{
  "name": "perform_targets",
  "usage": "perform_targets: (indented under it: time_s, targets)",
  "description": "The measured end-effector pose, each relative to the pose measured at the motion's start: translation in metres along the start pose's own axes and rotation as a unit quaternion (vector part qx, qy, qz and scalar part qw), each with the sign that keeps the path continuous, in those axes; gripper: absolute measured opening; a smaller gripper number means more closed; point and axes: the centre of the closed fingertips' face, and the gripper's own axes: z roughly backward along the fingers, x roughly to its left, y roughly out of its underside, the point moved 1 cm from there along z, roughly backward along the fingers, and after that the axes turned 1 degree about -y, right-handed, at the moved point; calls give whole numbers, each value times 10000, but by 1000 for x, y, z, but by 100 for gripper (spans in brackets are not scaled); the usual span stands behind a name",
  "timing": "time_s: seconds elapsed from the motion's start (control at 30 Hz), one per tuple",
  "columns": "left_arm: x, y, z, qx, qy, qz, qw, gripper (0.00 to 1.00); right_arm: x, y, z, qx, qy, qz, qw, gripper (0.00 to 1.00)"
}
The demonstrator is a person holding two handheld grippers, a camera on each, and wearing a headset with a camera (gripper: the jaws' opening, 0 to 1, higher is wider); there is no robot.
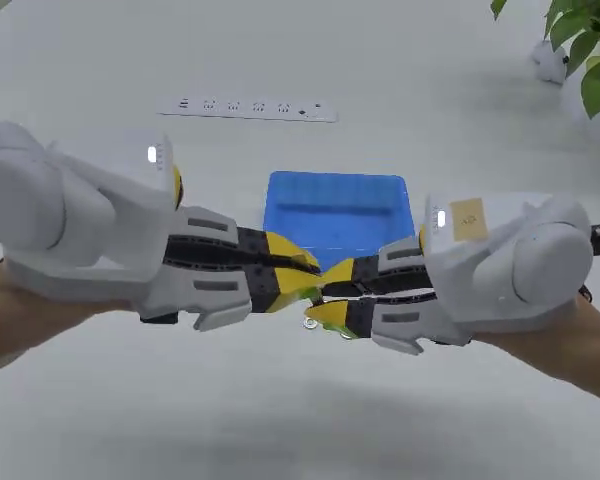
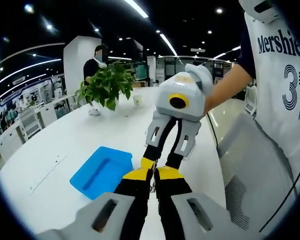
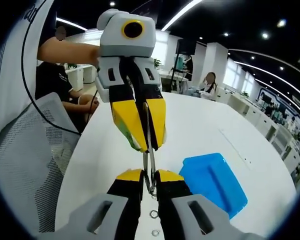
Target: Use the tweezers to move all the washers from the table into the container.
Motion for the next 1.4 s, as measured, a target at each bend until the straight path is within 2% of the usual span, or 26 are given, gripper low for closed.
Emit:
perform_targets:
  time_s: [0.07,0.33,0.47,0.63,0.8,0.87,1.13,1.4]
  targets:
    - [3,-5,0,-32,4,-61,10000,8,-6,-5,2,-132,96,-163,9997,11]
    - [22,-19,-3,-175,3,-150,9997,8,-27,-13,8,-220,274,-130,9993,11]
    - [36,-29,-7,-262,10,-236,9994,8,-43,-18,10,-320,358,-110,9988,11]
    - [56,-32,-12,-282,-30,-320,9991,8,-65,-18,8,-309,471,-50,9984,11]
    - [76,-25,-23,-322,-113,-294,9990,8,-86,-10,1,-191,541,16,9984,11]
    - [83,-21,-28,-374,-145,-222,9990,8,-93,-4,-2,-183,572,-84,9982,11]
    - [106,4,-50,-218,-199,-117,9995,8,-113,25,-22,-28,599,-327,9977,11]
    - [123,27,-66,-89,-191,100,9997,8,-124,49,-39,1,491,-671,9965,11]
